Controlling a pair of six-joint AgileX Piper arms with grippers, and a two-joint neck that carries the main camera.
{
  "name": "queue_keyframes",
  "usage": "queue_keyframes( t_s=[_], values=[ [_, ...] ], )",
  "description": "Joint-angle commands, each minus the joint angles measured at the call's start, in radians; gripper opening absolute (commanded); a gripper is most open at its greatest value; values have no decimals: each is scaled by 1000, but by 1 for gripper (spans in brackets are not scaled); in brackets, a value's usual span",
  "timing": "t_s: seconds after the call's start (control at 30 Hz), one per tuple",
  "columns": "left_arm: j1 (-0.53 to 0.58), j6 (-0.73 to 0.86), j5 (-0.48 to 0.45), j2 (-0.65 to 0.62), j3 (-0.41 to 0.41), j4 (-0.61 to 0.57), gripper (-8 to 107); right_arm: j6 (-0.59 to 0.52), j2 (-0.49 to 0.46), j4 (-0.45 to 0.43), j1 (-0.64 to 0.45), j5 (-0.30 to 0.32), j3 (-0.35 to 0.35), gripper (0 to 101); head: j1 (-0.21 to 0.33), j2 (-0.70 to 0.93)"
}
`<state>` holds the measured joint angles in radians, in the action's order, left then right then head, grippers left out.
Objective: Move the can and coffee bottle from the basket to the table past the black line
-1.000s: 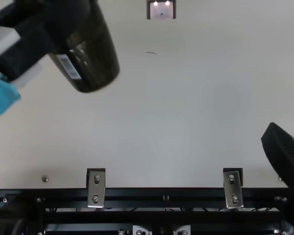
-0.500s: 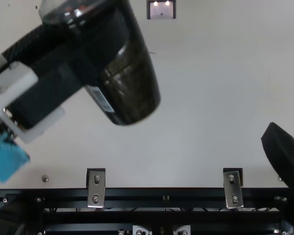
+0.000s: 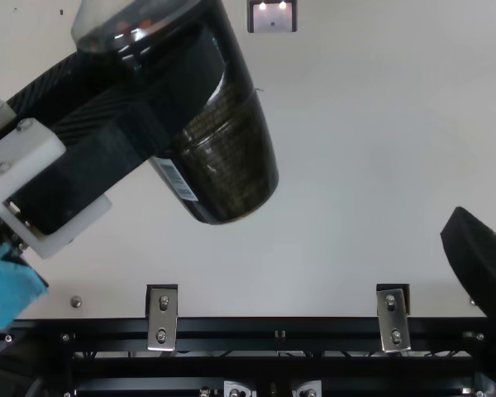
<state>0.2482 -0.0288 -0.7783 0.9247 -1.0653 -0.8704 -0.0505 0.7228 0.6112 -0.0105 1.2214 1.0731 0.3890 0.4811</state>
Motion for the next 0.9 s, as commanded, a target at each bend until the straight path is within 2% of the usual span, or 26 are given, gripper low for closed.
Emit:
queue_keyframes(
  t_s=[0.0,0.37,0.63,0.87],
  values=[
    [0,0,0,0,0,0,10,0,0,0,0,0,0,101,-3,-35],
    [0,0,0,0,0,0,10,0,0,0,0,0,0,101,-23,-193],
    [0,0,0,0,0,0,10,0,0,0,0,0,0,101,-66,-301],
    [0,0,0,0,0,0,10,0,0,0,0,0,0,101,-80,-322]
  ],
)
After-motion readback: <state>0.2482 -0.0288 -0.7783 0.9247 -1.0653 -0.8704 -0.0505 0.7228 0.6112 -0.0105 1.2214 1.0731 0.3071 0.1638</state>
